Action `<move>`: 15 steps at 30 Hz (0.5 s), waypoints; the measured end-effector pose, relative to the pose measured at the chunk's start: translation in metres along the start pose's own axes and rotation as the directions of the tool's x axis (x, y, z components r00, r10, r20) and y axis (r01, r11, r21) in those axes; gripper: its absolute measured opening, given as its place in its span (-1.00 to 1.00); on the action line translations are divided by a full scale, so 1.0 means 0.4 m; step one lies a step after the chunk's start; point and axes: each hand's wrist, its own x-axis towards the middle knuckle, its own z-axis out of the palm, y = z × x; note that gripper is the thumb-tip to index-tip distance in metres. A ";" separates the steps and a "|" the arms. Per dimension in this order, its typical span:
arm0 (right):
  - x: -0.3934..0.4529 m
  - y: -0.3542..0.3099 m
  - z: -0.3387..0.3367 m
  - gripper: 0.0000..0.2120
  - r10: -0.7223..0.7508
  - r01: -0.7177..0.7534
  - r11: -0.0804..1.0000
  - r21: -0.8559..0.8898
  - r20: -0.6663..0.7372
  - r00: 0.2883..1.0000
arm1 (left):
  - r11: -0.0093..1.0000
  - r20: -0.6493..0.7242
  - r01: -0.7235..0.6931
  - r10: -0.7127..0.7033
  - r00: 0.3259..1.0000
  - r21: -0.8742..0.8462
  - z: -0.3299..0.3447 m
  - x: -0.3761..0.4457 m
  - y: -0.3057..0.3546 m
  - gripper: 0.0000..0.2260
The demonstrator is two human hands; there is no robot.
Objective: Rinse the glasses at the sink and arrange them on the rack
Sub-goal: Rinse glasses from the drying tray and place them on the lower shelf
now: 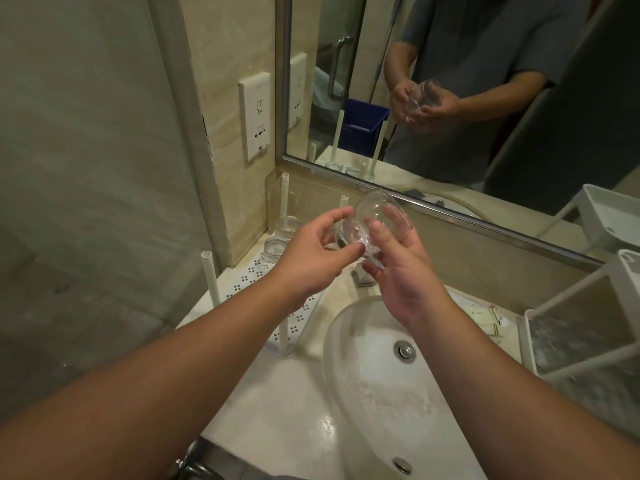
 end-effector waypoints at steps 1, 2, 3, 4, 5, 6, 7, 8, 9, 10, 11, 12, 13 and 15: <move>0.000 -0.003 -0.002 -0.36 -0.019 0.019 0.999 -0.028 -0.003 1.000 | 1.000 -0.012 -0.006 0.006 1.000 0.022 0.002 -0.001 0.002 -0.49; 0.000 -0.005 -0.002 -0.33 -0.043 0.042 0.998 -0.056 -0.005 0.999 | 0.999 -0.026 -0.010 0.012 1.000 0.051 0.004 -0.002 0.003 -0.47; -0.002 -0.007 -0.003 -0.30 -0.069 0.068 0.995 -0.077 -0.007 0.998 | 0.997 -0.036 -0.015 0.017 0.999 0.078 0.005 -0.002 0.004 -0.46; -0.003 -0.008 -0.006 -0.28 -0.096 0.094 0.991 -0.094 -0.009 0.995 | 0.995 -0.041 -0.022 0.027 0.999 0.100 0.005 -0.002 0.004 -0.44; -0.005 -0.009 -0.010 -0.27 -0.121 0.119 0.986 -0.121 -0.013 0.993 | 0.992 -0.043 -0.038 0.043 0.998 0.121 0.006 -0.003 0.005 -0.43; -0.006 -0.009 -0.014 -0.26 -0.142 0.137 0.978 -0.159 -0.015 0.990 | 0.988 -0.043 -0.057 0.064 0.997 0.145 0.007 -0.003 0.003 -0.43; -0.009 -0.009 -0.018 -0.25 -0.155 0.148 0.968 -0.202 -0.020 0.988 | 0.983 -0.044 -0.072 0.081 0.996 0.170 0.008 -0.005 0.001 -0.43; -0.011 -0.009 -0.023 -0.23 -0.167 0.156 0.957 -0.245 -0.024 0.986 | 0.980 -0.046 -0.081 0.091 0.995 0.184 0.009 -0.007 0.000 -0.45; -0.010 -0.008 -0.031 -0.22 -0.178 0.163 0.945 -0.284 -0.028 0.984 | 0.980 -0.050 -0.085 0.096 0.994 0.181 0.011 -0.008 0.000 -0.47; -0.008 -0.006 -0.039 -0.22 -0.185 0.164 0.935 -0.316 -0.035 0.982 | 0.983 -0.057 -0.084 0.094 0.994 0.161 0.013 -0.006 0.001 -0.50; -0.008 -0.005 -0.047 -0.24 -0.188 0.162 0.926 -0.340 -0.044 0.981 | 0.988 -0.069 -0.077 0.086 0.994 0.134 0.017 -0.003 0.002 -0.54; -0.010 -0.005 -0.053 -0.27 -0.191 0.161 0.920 -0.357 -0.052 0.980 | 0.992 -0.083 -0.067 0.076 0.994 0.103 0.020 -0.002 0.004 -0.57; -0.015 -0.002 -0.058 -0.29 -0.198 0.166 0.914 -0.369 -0.051 0.979 | 0.996 -0.096 -0.054 0.061 0.994 0.075 0.023 -0.004 0.005 -0.61; -0.018 0.002 -0.084 -0.31 -0.212 0.167 0.901 -0.400 -0.071 0.975 | 0.999 -0.060 -0.009 0.012 0.998 0.047 0.048 0.001 0.010 -0.68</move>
